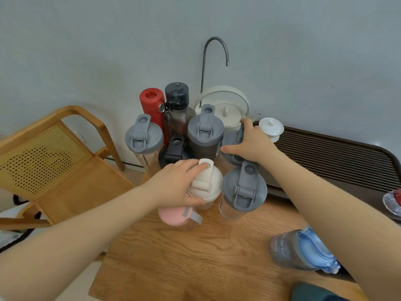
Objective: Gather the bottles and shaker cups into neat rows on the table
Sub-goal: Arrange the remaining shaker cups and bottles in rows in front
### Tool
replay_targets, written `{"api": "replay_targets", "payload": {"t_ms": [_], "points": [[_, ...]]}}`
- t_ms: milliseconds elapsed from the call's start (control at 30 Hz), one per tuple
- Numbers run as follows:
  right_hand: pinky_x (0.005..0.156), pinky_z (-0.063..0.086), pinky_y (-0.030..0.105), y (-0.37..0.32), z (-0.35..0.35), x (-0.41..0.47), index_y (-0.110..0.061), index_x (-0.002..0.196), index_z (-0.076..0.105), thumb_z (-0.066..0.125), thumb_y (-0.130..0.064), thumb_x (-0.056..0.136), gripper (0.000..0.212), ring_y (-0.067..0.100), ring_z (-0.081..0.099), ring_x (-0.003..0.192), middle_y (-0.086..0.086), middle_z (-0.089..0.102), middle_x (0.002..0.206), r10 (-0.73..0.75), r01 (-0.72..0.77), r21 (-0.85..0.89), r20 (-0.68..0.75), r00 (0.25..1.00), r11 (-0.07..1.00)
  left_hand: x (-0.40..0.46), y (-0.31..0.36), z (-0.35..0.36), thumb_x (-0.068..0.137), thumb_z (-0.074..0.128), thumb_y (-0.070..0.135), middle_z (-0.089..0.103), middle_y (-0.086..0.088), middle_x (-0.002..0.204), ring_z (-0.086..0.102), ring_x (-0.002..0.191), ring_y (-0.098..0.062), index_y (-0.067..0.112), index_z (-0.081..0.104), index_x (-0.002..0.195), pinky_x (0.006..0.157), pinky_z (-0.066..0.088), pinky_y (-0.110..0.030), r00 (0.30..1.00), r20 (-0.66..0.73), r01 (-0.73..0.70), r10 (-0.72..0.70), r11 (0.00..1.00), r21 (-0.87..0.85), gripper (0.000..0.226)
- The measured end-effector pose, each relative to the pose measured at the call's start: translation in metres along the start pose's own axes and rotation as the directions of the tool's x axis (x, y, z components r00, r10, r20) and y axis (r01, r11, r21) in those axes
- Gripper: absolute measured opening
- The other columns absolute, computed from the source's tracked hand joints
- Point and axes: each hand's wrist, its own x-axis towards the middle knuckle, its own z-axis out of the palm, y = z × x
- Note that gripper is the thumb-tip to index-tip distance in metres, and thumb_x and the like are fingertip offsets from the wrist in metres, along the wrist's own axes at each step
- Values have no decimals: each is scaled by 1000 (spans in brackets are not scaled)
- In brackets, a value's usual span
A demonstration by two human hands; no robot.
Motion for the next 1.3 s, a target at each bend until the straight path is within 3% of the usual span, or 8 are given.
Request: {"api": "replay_targets", "payload": {"t_ms": [167,300,467,567,667,867,1033,1300], "points": [[94,42,43,-6,-4,-2,-18,143,13,71,-58,67,104,36,47,120,21,41,136,45,-41,-63,65,997,997,0,0,2,83,51,55,23,2,150,26,133,-18,25,15,145,107,25,-32,1000,2,9,-9,1000,-18,78],[110,30,48,-13,-7,-12,-18,148,0,63,-65,69,111,38,29,136,21,22,150,90,-88,-23,102,991,996,-17,-17,-20,83,41,51,50,-6,132,45,122,-23,17,43,133,100,39,-39,959,-279,-48,41,999,-20,61],[105,32,42,-62,-10,-55,-14,141,29,58,-40,87,66,32,34,132,12,36,145,-299,264,-189,-194,934,946,-42,-63,-35,81,61,27,47,-18,129,43,118,-34,8,50,123,98,35,-46,779,-610,129,-143,989,-67,48],[87,45,38,-94,12,-85,-19,135,34,52,-37,90,52,27,50,116,5,50,128,-438,441,-484,127,890,756,-52,-79,-32,78,67,22,54,-19,122,50,112,-37,7,54,118,93,43,-50,838,-546,39,-15,999,31,45],[94,43,39,-104,43,-92,-12,135,34,57,-32,87,56,31,48,119,12,43,134,-207,396,-655,349,914,644,-61,-73,-19,80,43,53,55,-4,125,55,111,-20,17,48,127,87,45,-30,953,-259,-182,160,981,-65,60],[107,32,41,-100,64,-87,-14,144,19,49,-16,91,61,35,22,140,21,7,155,-95,246,-686,251,963,684,-57,-35,28,62,68,64,30,8,143,45,119,-16,28,15,142,90,42,-32,990,-25,-139,137,977,-163,102],[108,26,39,-91,77,-78,-16,143,17,64,-37,80,82,36,23,134,23,26,146,23,66,-713,114,993,698,-56,-40,33,71,69,48,38,3,136,50,111,-18,26,23,139,81,42,-28,984,-116,-164,138,949,-267,84],[84,52,46,-111,74,-85,-25,136,21,79,-43,62,96,35,50,111,13,31,133,77,100,-598,264,961,795,-87,-97,15,63,76,44,42,7,124,43,108,-9,29,32,130,79,42,-25,979,-203,-89,11,920,-383,81]]}}
